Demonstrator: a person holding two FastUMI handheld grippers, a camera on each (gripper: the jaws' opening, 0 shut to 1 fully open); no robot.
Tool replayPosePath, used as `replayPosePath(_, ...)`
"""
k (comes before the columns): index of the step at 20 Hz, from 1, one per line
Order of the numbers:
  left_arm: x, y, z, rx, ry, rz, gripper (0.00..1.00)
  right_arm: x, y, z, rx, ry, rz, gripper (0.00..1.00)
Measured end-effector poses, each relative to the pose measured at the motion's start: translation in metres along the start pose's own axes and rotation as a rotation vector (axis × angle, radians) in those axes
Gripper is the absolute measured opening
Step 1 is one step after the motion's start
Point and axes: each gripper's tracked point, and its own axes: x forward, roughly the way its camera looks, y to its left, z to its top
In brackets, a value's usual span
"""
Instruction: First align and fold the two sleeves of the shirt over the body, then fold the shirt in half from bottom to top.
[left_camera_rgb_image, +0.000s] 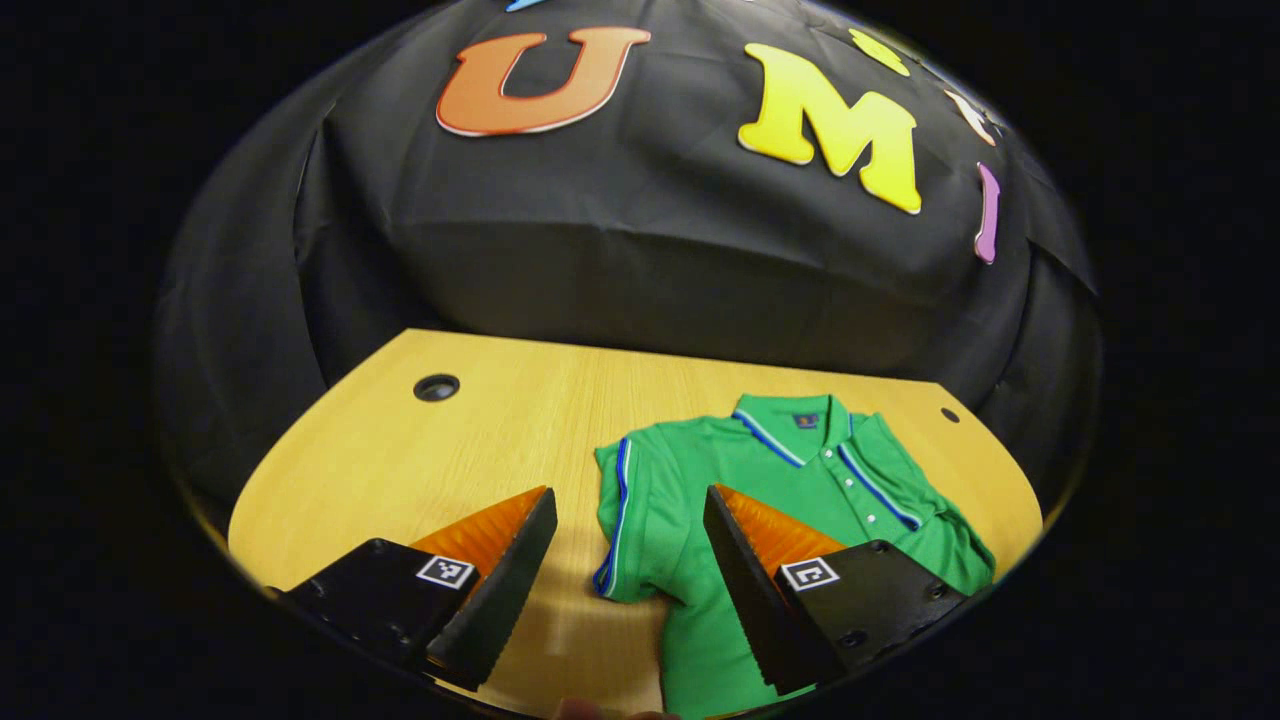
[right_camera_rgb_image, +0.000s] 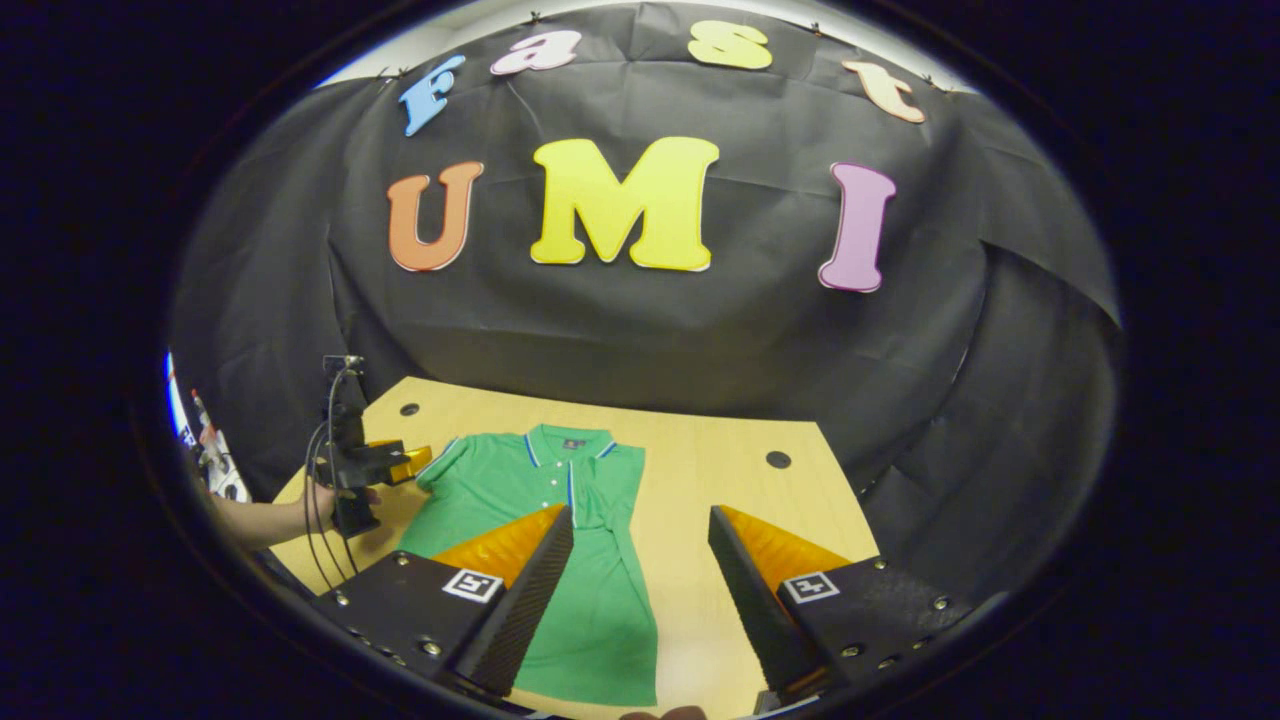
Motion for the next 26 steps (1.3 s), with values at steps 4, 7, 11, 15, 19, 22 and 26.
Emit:
replayPosePath(4,0.022,0.003,-0.023,0.025,0.069,-0.019,0.94,0.0,-0.003,-0.012,0.029,0.025,-0.019,0.86)
replayPosePath(7,0.028,0.001,-0.032,0.029,0.093,-0.045,0.87,0.002,0.0,-0.019,0.052,0.039,-0.023,0.86)
replayPosePath(11,0.032,0.004,-0.035,0.045,0.104,-0.047,0.71,0.003,-0.001,-0.026,0.07,0.053,-0.028,0.86)
replayPosePath(15,0.032,0.011,-0.036,0.067,0.107,-0.035,0.56,0.005,-0.007,-0.038,0.119,0.079,-0.047,0.86)
replayPosePath(19,0.031,0.019,-0.036,0.087,0.109,0.01,0.2,0.005,-0.015,-0.049,0.142,0.104,-0.065,0.86)
replayPosePath(22,0.027,0.009,-0.032,0.087,0.102,-0.025,0.12,0.007,-0.02,-0.05,0.151,0.101,-0.081,0.86)
replayPosePath(26,0.016,0.003,0.001,0.118,0.009,-0.037,0.04,0.006,-0.027,-0.053,0.146,0.102,-0.11,0.86)
